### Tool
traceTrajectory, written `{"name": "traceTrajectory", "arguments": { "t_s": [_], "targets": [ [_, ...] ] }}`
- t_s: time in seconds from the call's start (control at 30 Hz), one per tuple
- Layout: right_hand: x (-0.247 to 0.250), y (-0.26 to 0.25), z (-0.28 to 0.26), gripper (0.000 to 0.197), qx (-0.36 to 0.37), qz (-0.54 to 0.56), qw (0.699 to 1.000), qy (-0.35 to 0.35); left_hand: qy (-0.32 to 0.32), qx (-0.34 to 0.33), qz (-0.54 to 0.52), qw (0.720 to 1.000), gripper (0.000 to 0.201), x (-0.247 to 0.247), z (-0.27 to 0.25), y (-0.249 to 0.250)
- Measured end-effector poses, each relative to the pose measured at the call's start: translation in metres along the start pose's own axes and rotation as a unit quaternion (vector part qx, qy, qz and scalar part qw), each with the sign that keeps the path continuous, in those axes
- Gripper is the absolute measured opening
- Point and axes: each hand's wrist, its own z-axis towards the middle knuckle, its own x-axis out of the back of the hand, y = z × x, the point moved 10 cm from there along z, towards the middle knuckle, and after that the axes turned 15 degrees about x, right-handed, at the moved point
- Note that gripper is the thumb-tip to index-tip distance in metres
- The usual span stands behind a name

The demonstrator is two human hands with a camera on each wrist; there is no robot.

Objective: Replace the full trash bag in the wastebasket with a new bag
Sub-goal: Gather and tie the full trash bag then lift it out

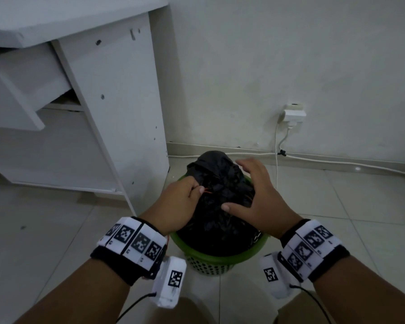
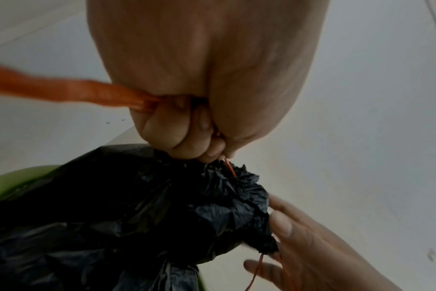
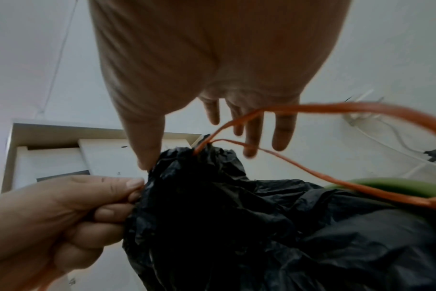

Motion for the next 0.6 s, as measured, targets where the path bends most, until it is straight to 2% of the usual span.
{"name": "traceTrajectory", "arguments": {
  "t_s": [0.1,0.17,0.27,0.3,0.43,0.47,0.53,0.6],
  "targets": [
    [-0.001,0.024,-0.017,0.091,-0.114,0.014,0.993,-0.022,0.018,0.011,-0.023,1.000,0.029,0.002,0.000,-0.004],
    [-0.010,0.037,-0.028,0.078,-0.171,0.046,0.983,-0.053,0.024,0.016,-0.033,0.999,0.028,0.003,0.000,-0.005],
    [-0.016,0.039,-0.034,0.033,-0.178,0.100,0.977,-0.063,0.035,0.021,-0.018,0.999,0.029,0.003,0.002,-0.009],
    [-0.013,0.040,-0.035,0.024,-0.179,0.111,0.976,-0.052,0.043,0.026,-0.005,0.999,0.030,0.005,0.004,-0.012],
    [0.003,0.038,-0.037,0.026,-0.207,0.195,0.959,-0.004,0.047,0.042,0.055,0.997,0.032,0.008,0.010,-0.018],
    [0.007,0.032,-0.033,0.025,-0.184,0.159,0.970,-0.023,0.042,0.041,0.068,0.996,0.032,0.008,0.011,-0.017],
    [0.009,0.021,-0.023,0.018,-0.118,0.012,0.988,-0.098,0.060,0.033,0.072,0.995,0.032,0.014,0.013,-0.012],
    [0.010,0.014,-0.015,0.014,-0.075,-0.104,0.979,-0.156,0.095,0.019,0.083,0.992,0.032,0.024,0.015,-0.004]
  ]
}}
